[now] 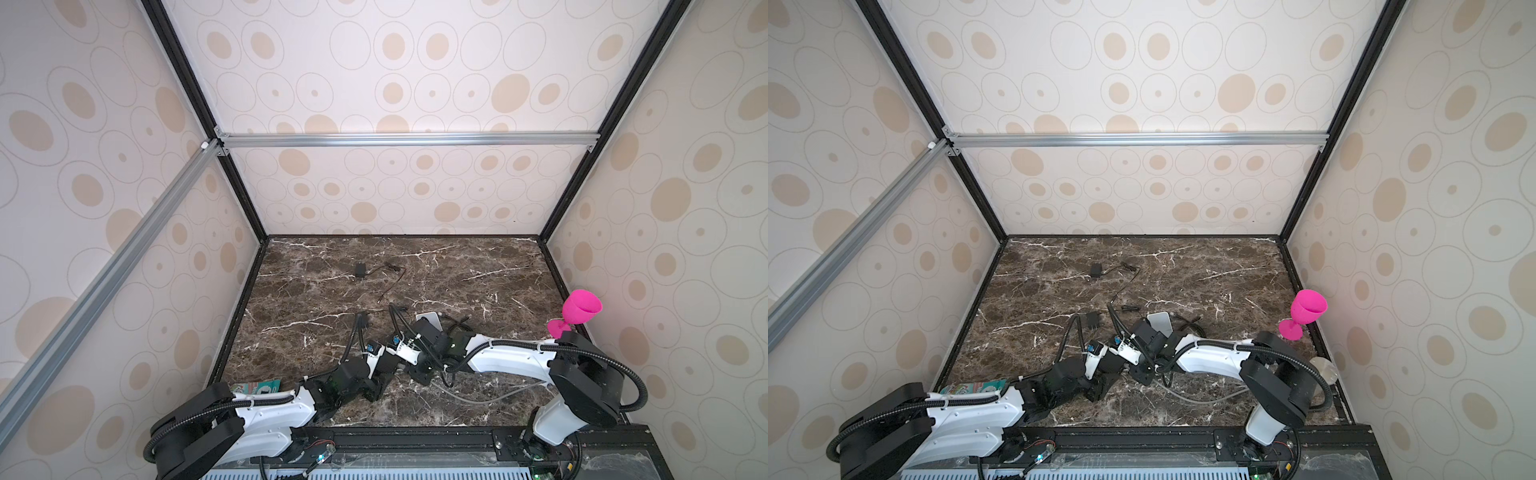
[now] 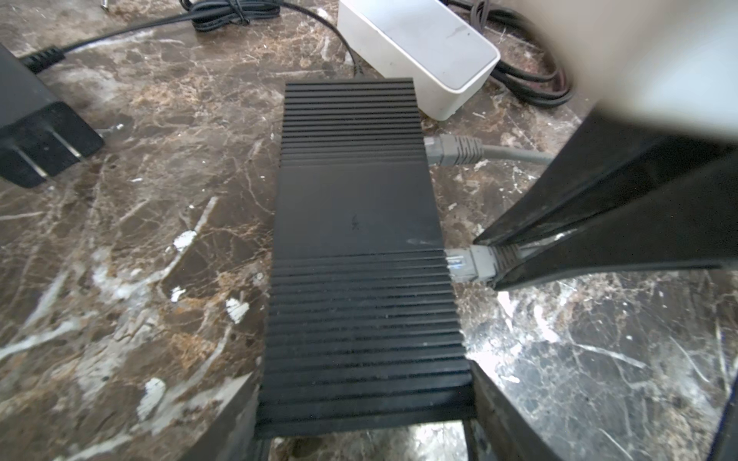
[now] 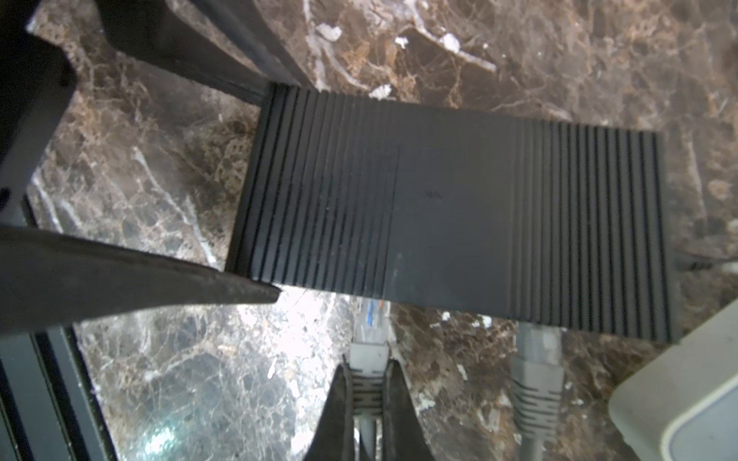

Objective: Insert the plug into the switch port
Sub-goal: 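Push the grey plug into the black switch port with the right gripper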

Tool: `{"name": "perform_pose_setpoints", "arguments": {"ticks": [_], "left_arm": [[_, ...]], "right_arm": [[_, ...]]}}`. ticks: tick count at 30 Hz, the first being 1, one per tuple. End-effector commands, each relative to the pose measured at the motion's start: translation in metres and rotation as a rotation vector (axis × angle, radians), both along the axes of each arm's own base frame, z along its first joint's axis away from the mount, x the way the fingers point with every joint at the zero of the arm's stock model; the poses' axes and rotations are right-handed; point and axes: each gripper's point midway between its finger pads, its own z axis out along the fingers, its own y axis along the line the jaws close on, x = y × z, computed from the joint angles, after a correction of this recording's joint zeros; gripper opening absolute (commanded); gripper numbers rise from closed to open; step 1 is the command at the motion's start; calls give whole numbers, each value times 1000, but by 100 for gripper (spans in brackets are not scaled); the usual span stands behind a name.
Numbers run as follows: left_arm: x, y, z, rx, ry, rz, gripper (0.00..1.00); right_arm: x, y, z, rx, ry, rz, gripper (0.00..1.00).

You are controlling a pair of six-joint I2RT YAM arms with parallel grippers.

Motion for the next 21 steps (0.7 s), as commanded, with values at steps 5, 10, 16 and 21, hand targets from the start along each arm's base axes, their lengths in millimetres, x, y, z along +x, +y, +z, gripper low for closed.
{"name": "perform_pose_setpoints", "arguments": {"ticks": [5,10,16,21], "left_arm": [[-44,-66,78,-307,-30,-367,0],[-43,-69,80,-306,-34,-373,0],[-43,-68,83,-311,-38,-373,0],[-45,-68,89,-326,-45,-381,0]], "right_arm": [[45,62,85,257,-298,69,0],[23,84,116,382,-252,151,0],[32,82,120,391,-308,127,0],[44,86,100,367,-247,113,0]]}}
